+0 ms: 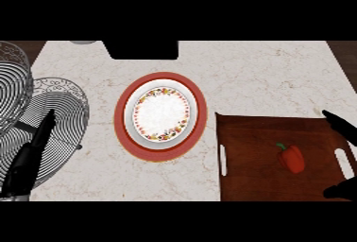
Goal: Pick the bell pepper from the tray and place it in the plate
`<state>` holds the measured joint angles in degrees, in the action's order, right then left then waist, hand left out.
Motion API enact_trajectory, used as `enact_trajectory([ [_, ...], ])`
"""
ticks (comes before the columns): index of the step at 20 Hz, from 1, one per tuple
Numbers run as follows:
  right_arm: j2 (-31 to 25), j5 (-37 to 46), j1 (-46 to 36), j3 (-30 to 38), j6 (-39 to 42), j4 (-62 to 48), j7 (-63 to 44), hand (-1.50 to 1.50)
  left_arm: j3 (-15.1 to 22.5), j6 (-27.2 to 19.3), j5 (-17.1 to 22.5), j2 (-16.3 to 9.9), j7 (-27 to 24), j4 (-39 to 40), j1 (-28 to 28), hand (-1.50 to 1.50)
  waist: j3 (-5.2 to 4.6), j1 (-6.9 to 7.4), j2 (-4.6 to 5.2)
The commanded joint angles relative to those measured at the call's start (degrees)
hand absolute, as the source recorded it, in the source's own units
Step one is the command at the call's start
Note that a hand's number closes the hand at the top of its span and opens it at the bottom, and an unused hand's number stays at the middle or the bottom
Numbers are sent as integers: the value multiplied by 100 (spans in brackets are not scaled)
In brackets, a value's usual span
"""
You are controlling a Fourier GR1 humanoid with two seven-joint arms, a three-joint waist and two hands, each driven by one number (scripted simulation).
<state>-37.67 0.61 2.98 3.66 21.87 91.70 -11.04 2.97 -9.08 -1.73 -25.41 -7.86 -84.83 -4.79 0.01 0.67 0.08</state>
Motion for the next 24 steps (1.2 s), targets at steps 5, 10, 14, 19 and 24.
enact_trajectory([
  [5,293,703,-567,-302,480,-537,46,-150,-256,258,-152,176,-372,103,-209,0,-2,-48,-10],
  [10,476,1246,-866,-317,657,-1795,1036,-150,-431,365,-250,197,310,-247,43,0,1,-39,-5],
  [14,856,1506,-974,-487,656,-1674,743,-150,-436,408,-468,471,-69,462,399,0,-1,-62,-6],
  [19,776,1817,-1190,-321,928,-2117,870,-150,-616,621,-530,429,33,-308,-281,0,0,-34,-9],
  [24,1153,2365,-1411,-292,551,-2901,1441,-150,-849,850,-549,567,247,-315,-36,0,1,-40,-7],
])
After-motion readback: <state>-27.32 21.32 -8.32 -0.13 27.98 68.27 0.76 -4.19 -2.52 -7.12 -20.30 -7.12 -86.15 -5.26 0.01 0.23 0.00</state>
